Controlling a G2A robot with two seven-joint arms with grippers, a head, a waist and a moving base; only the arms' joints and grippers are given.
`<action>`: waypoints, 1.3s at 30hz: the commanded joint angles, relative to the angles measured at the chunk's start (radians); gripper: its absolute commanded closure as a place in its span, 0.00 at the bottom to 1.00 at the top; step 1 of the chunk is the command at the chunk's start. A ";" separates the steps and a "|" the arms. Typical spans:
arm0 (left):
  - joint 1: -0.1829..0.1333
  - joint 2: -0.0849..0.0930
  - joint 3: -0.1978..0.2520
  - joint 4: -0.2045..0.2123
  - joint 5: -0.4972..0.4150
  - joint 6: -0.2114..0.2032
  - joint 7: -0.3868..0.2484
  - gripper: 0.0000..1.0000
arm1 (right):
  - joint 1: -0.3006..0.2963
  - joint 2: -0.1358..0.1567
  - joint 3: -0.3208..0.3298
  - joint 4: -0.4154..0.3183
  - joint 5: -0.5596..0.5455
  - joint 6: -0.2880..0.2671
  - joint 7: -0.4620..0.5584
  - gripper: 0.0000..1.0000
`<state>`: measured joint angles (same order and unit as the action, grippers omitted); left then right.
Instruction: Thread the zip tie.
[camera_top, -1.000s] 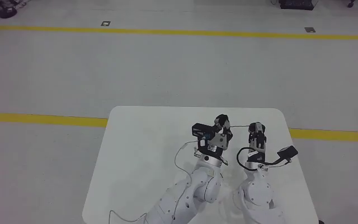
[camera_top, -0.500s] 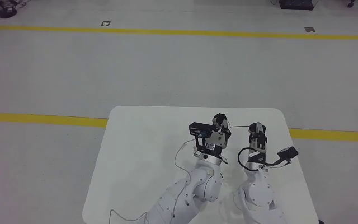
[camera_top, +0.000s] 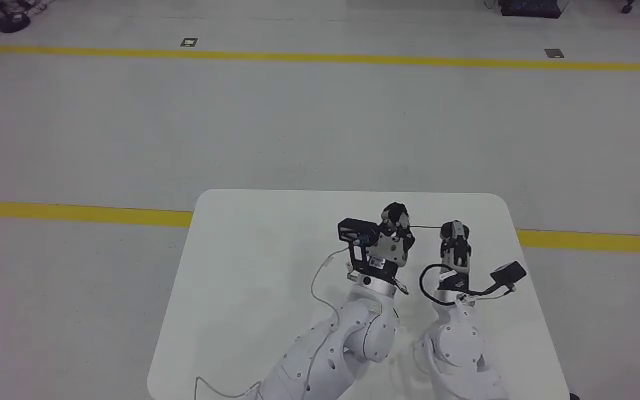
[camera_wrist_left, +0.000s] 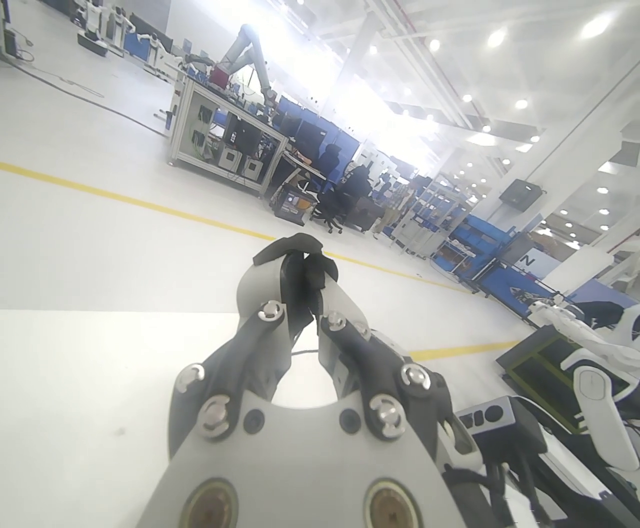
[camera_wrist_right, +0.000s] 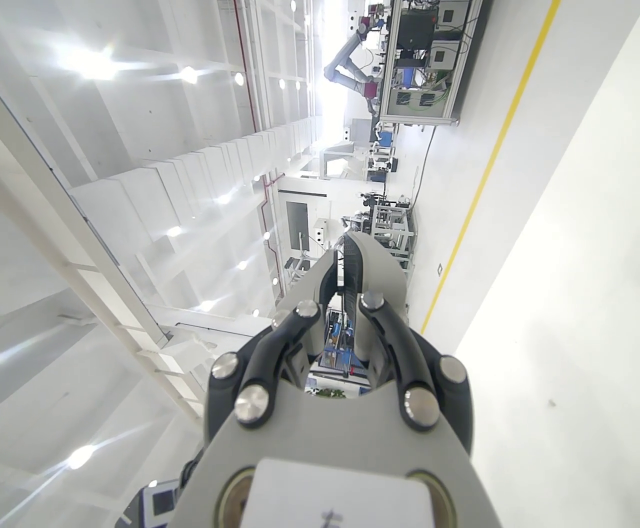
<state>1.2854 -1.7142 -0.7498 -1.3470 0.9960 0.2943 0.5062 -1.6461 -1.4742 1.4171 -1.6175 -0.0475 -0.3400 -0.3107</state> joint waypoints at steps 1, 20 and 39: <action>0.001 0.001 0.001 0.000 -0.002 -0.002 0.000 1.00 | 0.002 0.001 -0.005 0.006 -0.008 0.000 -0.004 1.00; 0.012 0.007 0.008 -0.007 -0.012 -0.006 0.009 1.00 | 0.005 0.025 -0.054 0.030 -0.075 0.000 -0.057 1.00; 0.016 0.010 0.008 -0.013 0.000 -0.038 -0.037 1.00 | 0.043 0.046 -0.110 0.108 -0.121 0.000 -0.140 1.00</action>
<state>1.3018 -1.7041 -0.7418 -1.3598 0.9966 0.2578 0.4696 -1.6054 -1.4298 1.3103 -1.5152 -0.1673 -0.3400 -0.4501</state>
